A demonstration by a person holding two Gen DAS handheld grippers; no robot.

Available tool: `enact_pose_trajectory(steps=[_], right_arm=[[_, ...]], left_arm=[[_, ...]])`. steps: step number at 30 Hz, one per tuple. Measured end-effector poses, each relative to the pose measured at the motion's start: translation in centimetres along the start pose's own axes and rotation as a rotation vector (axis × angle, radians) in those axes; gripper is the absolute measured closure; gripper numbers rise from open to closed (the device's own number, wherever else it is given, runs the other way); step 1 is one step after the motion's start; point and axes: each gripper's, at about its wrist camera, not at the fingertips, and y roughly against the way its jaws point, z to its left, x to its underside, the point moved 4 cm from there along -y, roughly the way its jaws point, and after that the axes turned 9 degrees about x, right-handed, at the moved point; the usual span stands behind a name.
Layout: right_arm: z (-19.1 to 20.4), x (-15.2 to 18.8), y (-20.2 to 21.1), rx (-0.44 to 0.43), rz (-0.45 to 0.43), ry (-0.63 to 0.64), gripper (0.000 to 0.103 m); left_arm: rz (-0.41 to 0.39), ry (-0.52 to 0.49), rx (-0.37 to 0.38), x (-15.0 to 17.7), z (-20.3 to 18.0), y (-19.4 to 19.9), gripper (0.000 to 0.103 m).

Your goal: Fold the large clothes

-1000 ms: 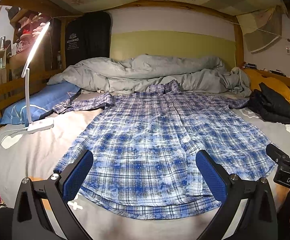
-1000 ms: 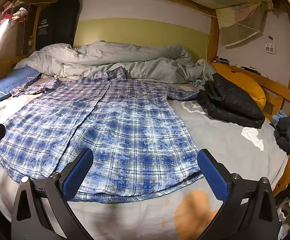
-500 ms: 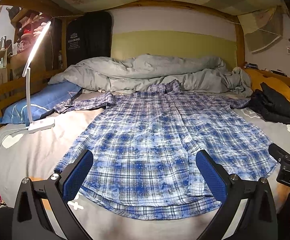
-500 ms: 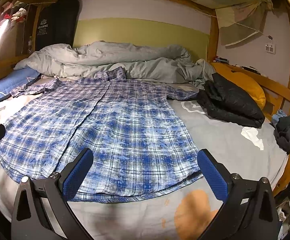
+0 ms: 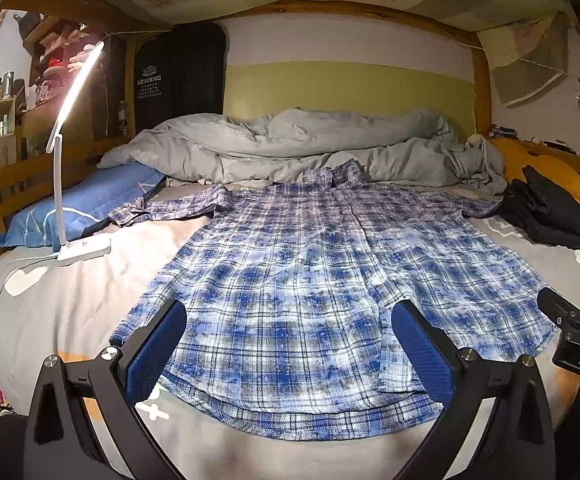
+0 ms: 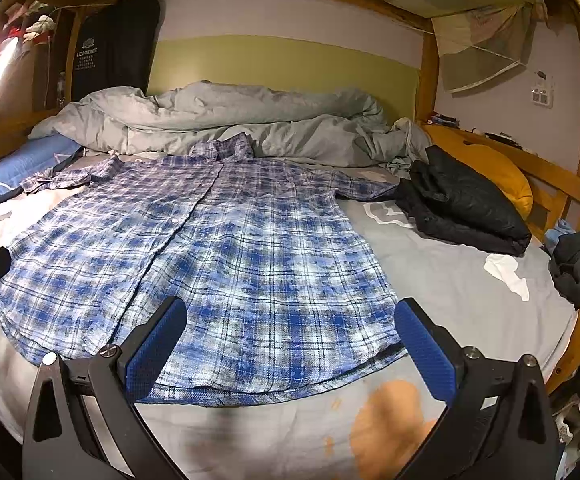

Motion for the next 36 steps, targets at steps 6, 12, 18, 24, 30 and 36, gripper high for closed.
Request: enact_pose_trajectory(steps=[6,12,18,24,30,36], right_arm=[[-0.03,-0.03,0.0,0.005,-0.001,-0.001,0.0],[-0.04,0.01,-0.06,0.007,-0.001,0.002,0.0],[-0.11,-0.01,-0.07,0.008,-0.002,0.0,0.0],[0.02,-0.1,-0.01,-0.004,0.0,0.006,0.0],[0.09,-0.11,0.06,-0.008,0.001,0.005,0.0],[0.11,-0.17,0.1,-0.011,0.001,0.005,0.0]], left_arm=[[-0.004,0.002,0.002,-0.03,-0.07,0.07,0.0],[-0.01,-0.002,0.001,-0.11,-0.27,0.3,0.0],[-0.011,-0.002,0.0,-0.1,-0.24,0.34,0.0],[-0.014,-0.002,-0.002,-0.1,-0.36,0.27,0.0],[-0.01,-0.003,0.0,0.04,-0.22,0.4,0.0],[-0.008,-0.001,0.001,0.06,-0.22,0.4,0.0]])
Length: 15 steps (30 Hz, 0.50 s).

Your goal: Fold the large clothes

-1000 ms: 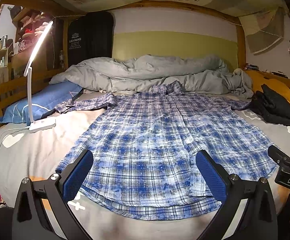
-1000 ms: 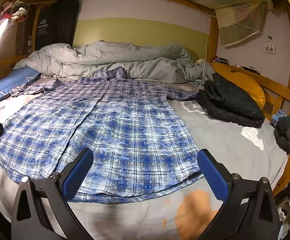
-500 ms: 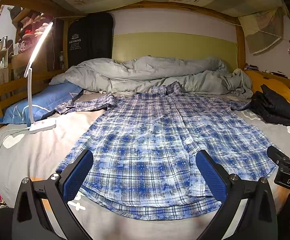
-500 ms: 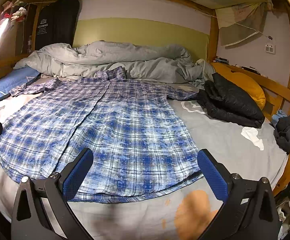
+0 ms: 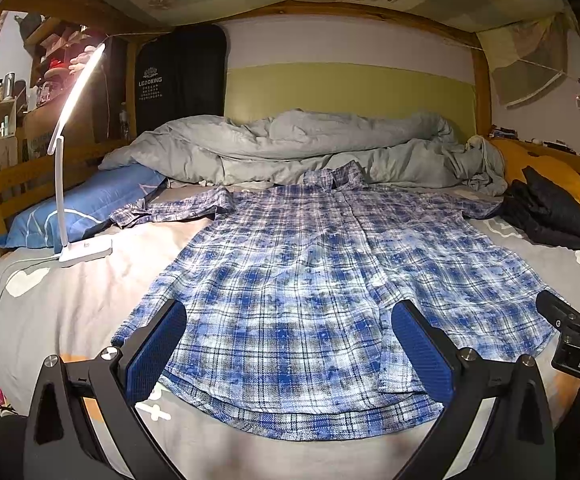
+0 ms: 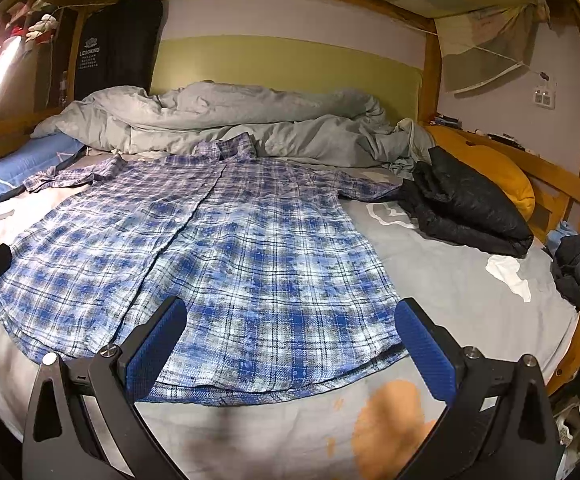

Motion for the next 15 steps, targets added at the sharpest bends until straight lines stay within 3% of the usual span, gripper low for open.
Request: enact_pose_trajectory(steps=[15], right_arm=[[-0.28,0.03,-0.1,-0.013,0.007,-0.008,0.0]], left_arm=[[0.02,-0.01,-0.005,0.79,0.53,-0.32,0.0]])
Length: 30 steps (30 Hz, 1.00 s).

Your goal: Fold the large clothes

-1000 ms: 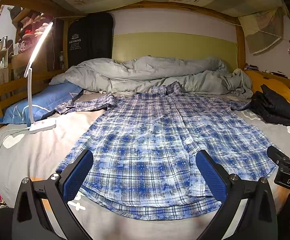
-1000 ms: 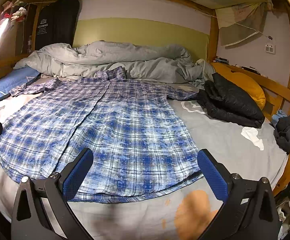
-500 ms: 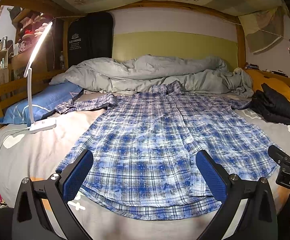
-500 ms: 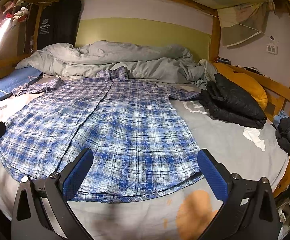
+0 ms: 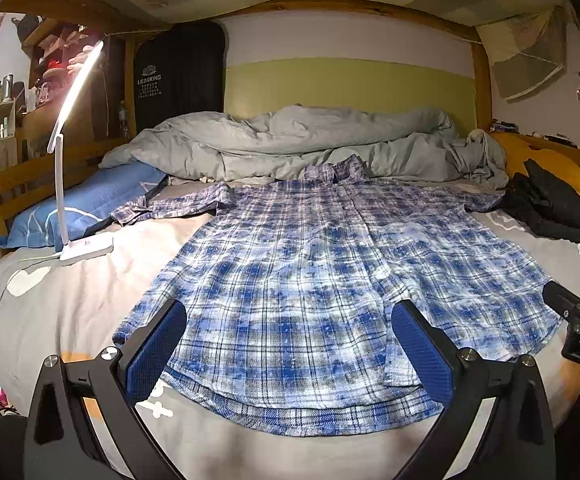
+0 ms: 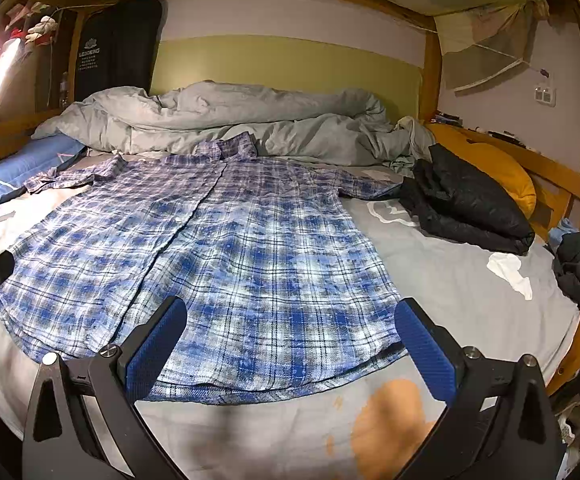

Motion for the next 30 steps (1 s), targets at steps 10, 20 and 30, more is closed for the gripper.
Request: enact_pose_trajectory(steps=[10,20,30], right_arm=[[2.4,2.9,-2.0,-0.083,0.104,0.173,0.0],[5.1,5.9,-1.9,-0.142,0.144,0.326,0.0],[3.9,7.1,-4.8,-0.038,0.238,0.341,0.001]], left_arm=[[0.11,-0.129,0.02,4.4,0.0,-1.2,0.0],[0.224,-0.165,0.035,8.6,0.3,-2.3,0.0],[0.258,-0.133,-0.056,9.2,2.1,-4.3,0.0]])
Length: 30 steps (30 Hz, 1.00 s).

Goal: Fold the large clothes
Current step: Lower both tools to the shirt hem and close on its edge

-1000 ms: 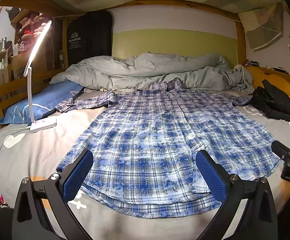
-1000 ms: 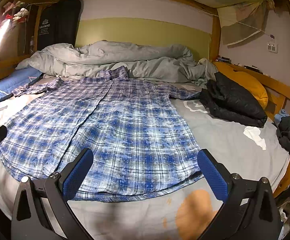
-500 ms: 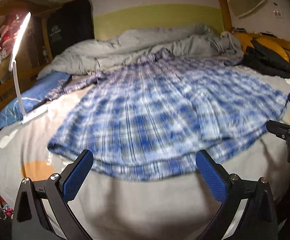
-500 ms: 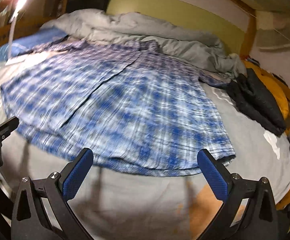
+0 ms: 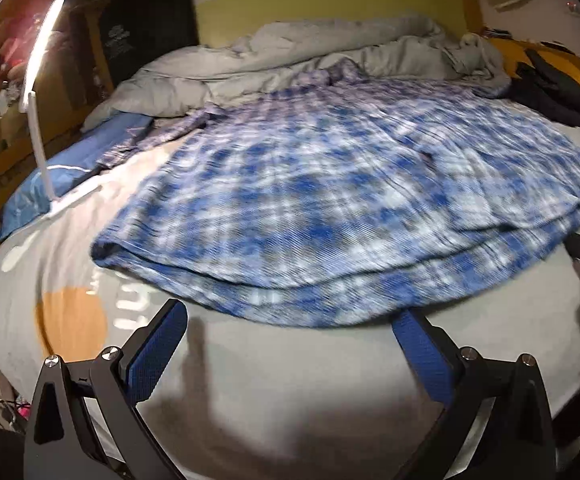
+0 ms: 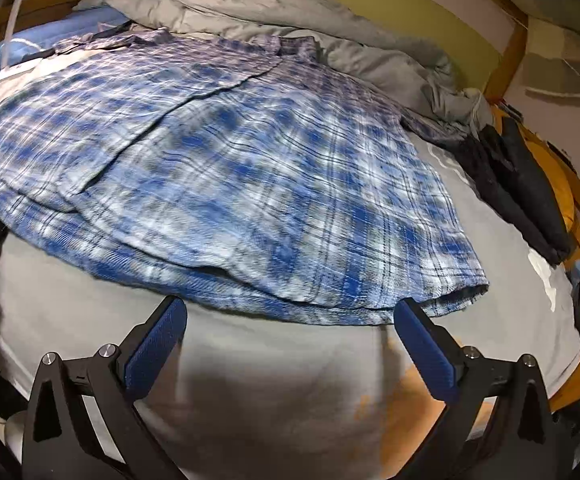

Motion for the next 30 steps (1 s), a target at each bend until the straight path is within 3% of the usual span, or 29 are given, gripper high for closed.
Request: enact_pose_trajectory(steps=[2,4,6,7,9,10,11,12,13,14,20,24,27,30], right_arm=[[-0.3,0.0,-0.3,0.0,0.004,-0.01,0.001],[-0.6,-0.2,-0.5,-0.002,-0.001,-0.014,0.001],[-1.0,-0.4,-0.5,0.009,-0.017,-0.014,0.003],[-1.1,-0.6,-0.5,0.02,-0.023,-0.008,0.006],[-1.4,-1.0,-0.1,0.026,-0.033,0.013,0.025],[-1.4,-1.0,0.0,0.009,-0.038,0.026,0.029],[-1.4,-1.0,0.0,-0.01,-0.033,0.037,0.04],[-1.3,-1.0,-0.3,-0.04,-0.02,0.042,0.069],[-1.2,-1.0,-0.5,-0.091,-0.009,0.036,0.089],[-1.1,-1.1,-0.7,-0.141,-0.004,0.024,0.101],[-3.7,-4.2,-1.0,-0.275,0.005,-0.087,0.101],[-4.7,-8.6,-1.4,-0.223,-0.036,-0.056,0.101],[-5.0,-11.9,-2.4,-0.183,-0.069,-0.019,0.101],[-4.7,-14.0,-5.1,-0.186,-0.036,-0.022,0.101]], left_arm=[[-0.015,-0.003,-0.033,-0.4,0.6,0.0,0.001],[-0.036,-0.005,-0.045,-1.0,1.0,-0.1,0.014],[-0.035,-0.023,-0.014,-1.7,1.1,-0.3,0.034],[-0.022,-0.03,0.012,-2.0,1.0,-0.6,0.038],[-0.014,-0.027,0.043,-2.5,0.9,-0.9,0.063],[-0.002,-0.023,0.066,-2.7,0.8,-1.1,0.072],[0.018,-0.018,0.103,-2.9,0.7,-1.5,0.09],[0.026,-0.017,0.118,-2.9,0.5,-1.6,0.095],[0.029,-0.02,0.125,-3.1,0.5,-1.6,0.095],[0.026,-0.021,0.133,-3.5,0.4,-1.4,0.097],[-0.002,-0.1,0.139,-8.4,0.4,-0.1,0.097],[0.039,-0.121,0.164,-12.9,0.8,-2.4,0.097],[0.102,-0.101,0.185,-15.9,2.0,-6.3,0.097],[0.158,-0.092,0.206,-17.4,2.6,-9.8,0.097]])
